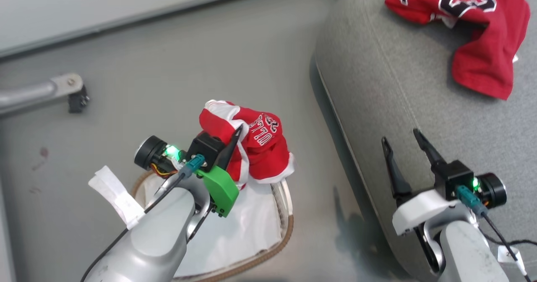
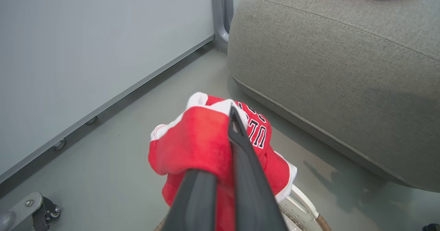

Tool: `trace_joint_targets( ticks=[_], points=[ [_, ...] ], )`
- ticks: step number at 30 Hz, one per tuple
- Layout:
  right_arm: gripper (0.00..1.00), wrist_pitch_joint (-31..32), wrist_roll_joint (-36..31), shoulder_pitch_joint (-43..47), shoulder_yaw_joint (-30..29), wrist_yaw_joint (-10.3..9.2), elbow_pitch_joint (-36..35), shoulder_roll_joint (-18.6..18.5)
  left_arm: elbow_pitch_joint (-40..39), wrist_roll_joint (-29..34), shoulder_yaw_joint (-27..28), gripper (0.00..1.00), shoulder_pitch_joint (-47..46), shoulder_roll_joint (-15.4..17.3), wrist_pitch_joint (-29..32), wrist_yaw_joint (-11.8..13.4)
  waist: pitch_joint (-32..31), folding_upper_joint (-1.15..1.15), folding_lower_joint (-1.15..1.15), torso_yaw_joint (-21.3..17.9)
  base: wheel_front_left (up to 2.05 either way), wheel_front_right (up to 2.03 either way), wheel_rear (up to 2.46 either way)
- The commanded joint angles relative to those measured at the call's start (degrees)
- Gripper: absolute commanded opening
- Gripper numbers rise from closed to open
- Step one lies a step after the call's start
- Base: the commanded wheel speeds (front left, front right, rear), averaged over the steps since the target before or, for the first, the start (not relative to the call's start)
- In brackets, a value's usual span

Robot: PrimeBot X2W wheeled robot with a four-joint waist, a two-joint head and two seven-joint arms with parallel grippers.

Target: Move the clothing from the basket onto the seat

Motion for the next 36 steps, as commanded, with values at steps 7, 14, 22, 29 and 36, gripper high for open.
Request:
trace_joint_targets(
  ticks=[7, 14, 22, 29, 36],
  points=[
    [1.0, -0.13, -1.06, 6.02, -0.38, -0.06, 0.91, -0.27, -6.48, -1.21, -4.9, 0.0, -2.22, 2.1, -0.21, -0.16, -18.83, 0.0, 0.0, 6.35, 0.0, 0.0, 0.0],
    [1.0, -0.13, -1.36, 7.41, -0.36, -0.06, 0.08, -0.25, -11.53, -3.19, -7.26, 0.0, -8.68, 3.85, -0.2, -0.16, -21.72, 0.0, 0.0, 7.31, 0.0, 0.0, 0.0],
    [1.0, -0.13, -0.67, 6.2, 2.48, -0.06, -0.76, -0.24, -13.41, -3.92, -7.62, 0.0, -16.26, 4.42, -0.2, -0.16, -22.67, 0.0, 0.0, 7.94, 0.0, 0.0, 0.0],
    [1.0, -0.13, 0.2, 3.35, 10.91, -0.06, 0.0, -0.24, -12.53, -4.5, -7.49, 0.0, -21.45, 3.26, -0.14, -0.15, -22.46, 0.0, 0.0, 8.39, 0.0, 0.0, 0.0],
    [1.0, -0.13, 1.85, -2.95, 17.95, -0.06, 1.01, -0.28, -11.35, -4.62, -8.35, 0.0, -23.93, 1.55, -0.12, -0.15, -21.85, 0.0, 0.0, 8.71, 0.0, 0.0, 0.0]
  ],
)
